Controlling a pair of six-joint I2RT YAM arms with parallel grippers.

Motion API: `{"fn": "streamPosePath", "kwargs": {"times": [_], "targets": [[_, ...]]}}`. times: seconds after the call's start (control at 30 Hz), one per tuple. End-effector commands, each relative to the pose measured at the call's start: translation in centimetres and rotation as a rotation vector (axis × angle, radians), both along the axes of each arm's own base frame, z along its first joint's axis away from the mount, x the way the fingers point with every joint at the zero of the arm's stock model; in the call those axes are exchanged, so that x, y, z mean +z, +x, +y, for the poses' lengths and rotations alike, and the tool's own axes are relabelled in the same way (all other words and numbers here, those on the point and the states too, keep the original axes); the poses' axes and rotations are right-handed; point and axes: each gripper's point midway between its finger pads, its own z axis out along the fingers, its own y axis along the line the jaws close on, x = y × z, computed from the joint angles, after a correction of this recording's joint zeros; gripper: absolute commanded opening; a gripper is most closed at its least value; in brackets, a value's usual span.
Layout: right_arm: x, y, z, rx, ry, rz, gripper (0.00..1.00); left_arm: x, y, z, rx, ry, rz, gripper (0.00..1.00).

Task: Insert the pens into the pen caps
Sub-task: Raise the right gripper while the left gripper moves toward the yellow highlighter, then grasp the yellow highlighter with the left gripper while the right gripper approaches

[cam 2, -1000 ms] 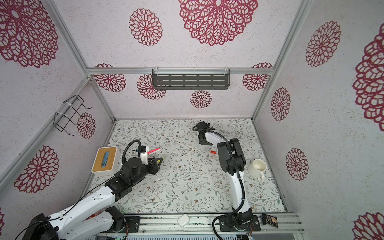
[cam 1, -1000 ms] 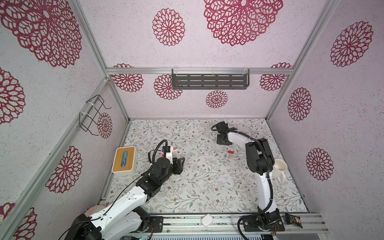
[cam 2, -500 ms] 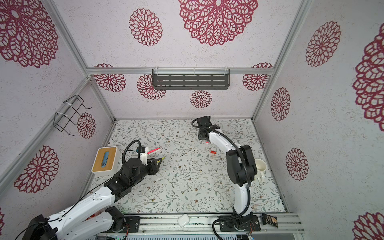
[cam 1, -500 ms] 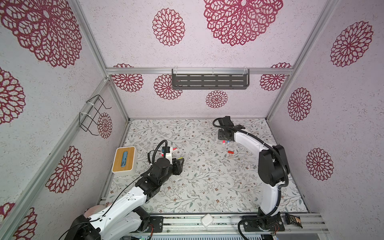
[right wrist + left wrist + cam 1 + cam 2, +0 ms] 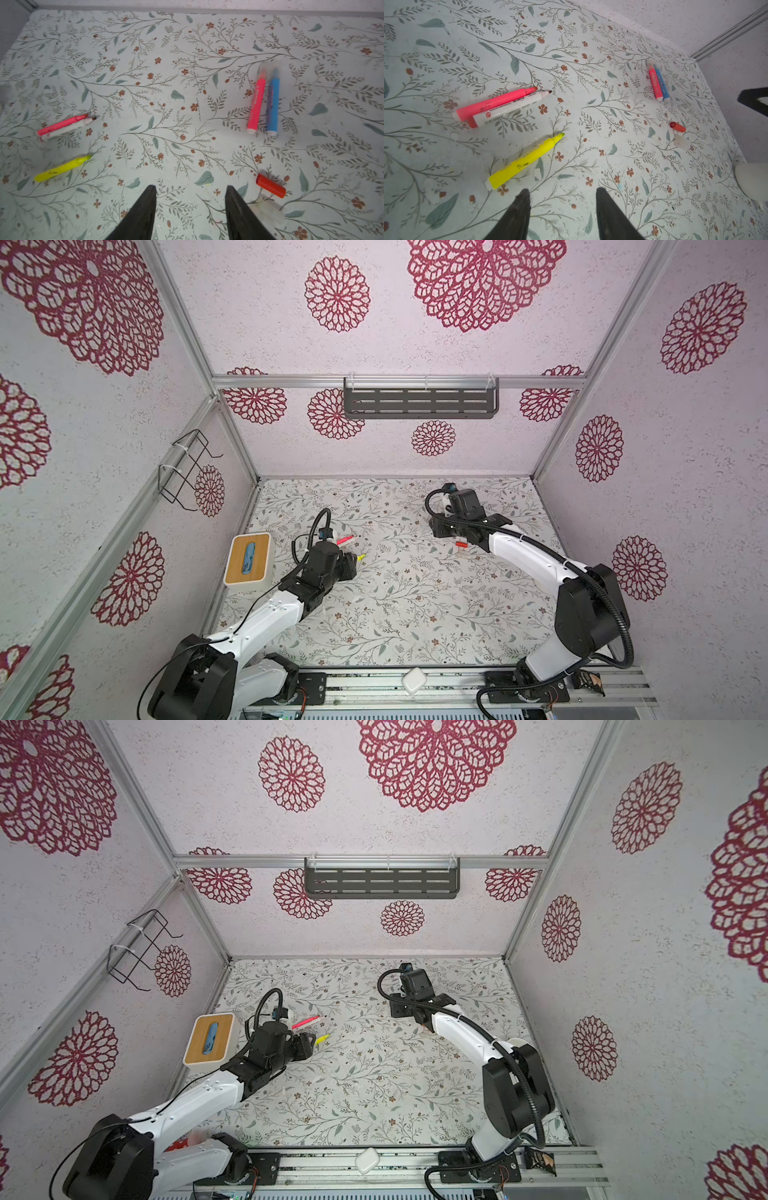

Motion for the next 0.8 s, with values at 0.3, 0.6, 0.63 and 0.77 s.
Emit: {"fn": "streamPosePath", "kwargs": {"times": [0.3, 0.6, 0.63, 0.77], "targets": [[1.3, -3.8, 1.7, 0.193, 0.125, -0.08, 0.62, -3.3, 2.7, 0.4, 0.0, 0.04, 0.138, 0.53], [-1.2, -5.0, 0.7, 0.177, 0.108, -0.046, 0.63, -5.5, 3.6, 0.9, 0.012, 0.063, 0.203, 0.52], [-1.5, -5.2, 0.6, 0.177, 0.106, -0.04, 0.63, -5.8, 3.6, 0.9, 0.012, 0.066, 0.214, 0.52], [-2.1, -5.4, 0.2, 0.165, 0.102, -0.032, 0.62, -6.9, 3.5, 0.8, 0.006, 0.074, 0.246, 0.51]]}}
